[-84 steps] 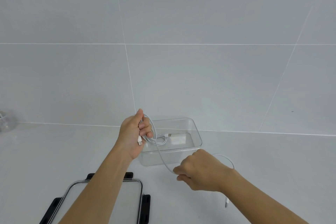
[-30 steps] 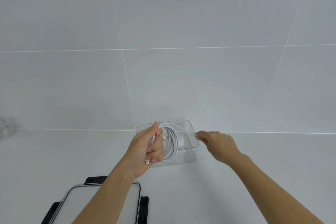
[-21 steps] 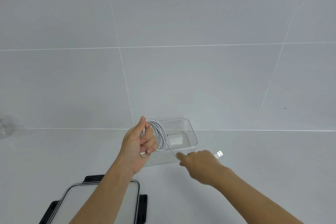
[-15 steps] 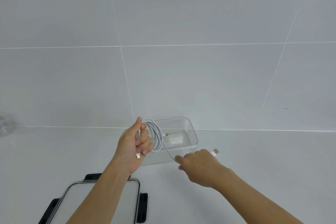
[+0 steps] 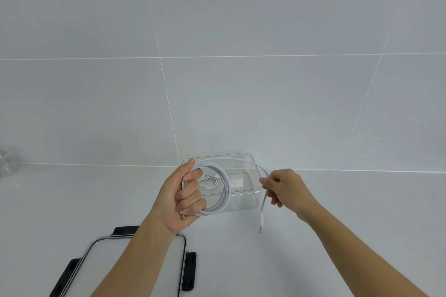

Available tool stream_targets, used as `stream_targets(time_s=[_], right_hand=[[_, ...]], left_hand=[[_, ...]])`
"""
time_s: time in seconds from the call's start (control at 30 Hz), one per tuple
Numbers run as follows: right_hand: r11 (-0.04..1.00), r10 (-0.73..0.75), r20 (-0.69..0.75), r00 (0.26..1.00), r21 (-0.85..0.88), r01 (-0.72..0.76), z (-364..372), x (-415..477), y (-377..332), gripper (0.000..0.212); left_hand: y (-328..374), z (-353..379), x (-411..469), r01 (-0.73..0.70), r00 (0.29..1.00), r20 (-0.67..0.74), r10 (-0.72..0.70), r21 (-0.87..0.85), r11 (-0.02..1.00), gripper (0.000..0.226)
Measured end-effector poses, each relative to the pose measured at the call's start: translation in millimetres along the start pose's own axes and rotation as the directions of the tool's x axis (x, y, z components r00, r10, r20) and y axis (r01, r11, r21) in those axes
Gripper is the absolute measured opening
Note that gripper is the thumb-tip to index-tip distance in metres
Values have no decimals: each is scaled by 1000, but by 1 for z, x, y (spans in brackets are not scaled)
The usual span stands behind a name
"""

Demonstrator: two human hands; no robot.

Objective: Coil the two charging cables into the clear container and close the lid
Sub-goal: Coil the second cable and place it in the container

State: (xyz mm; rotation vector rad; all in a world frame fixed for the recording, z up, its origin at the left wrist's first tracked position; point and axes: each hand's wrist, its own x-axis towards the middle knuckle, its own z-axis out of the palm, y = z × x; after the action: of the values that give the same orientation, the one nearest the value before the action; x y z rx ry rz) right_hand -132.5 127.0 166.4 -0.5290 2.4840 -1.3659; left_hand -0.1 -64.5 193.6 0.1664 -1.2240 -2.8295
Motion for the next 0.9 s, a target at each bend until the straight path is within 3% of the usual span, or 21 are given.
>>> stream_targets(time_s=[0.13, 0.3, 0.47, 0.73, 0.9], right_hand=[[903, 57, 27, 998, 426, -63, 0, -4, -10, 27], [639, 110, 207, 972, 735, -228, 10, -7, -22, 24], [532, 82, 379, 922, 766, -362, 27, -8, -24, 23], [557, -40, 458, 888, 748, -361, 40, -8, -22, 26], [567, -94, 490, 867, 742, -358, 45, -6, -23, 28]], left_hand=[[-6, 2, 1, 56, 997, 62, -53, -43, 998, 50], [-10, 5, 3, 100, 991, 94, -95, -48, 994, 48], [-8, 3, 2, 110, 992, 59, -108, -34, 993, 50], [-10, -3, 8, 126, 991, -35, -126, -5, 992, 51], [-17, 1, 12, 138, 976, -185, -112, 135, 981, 32]])
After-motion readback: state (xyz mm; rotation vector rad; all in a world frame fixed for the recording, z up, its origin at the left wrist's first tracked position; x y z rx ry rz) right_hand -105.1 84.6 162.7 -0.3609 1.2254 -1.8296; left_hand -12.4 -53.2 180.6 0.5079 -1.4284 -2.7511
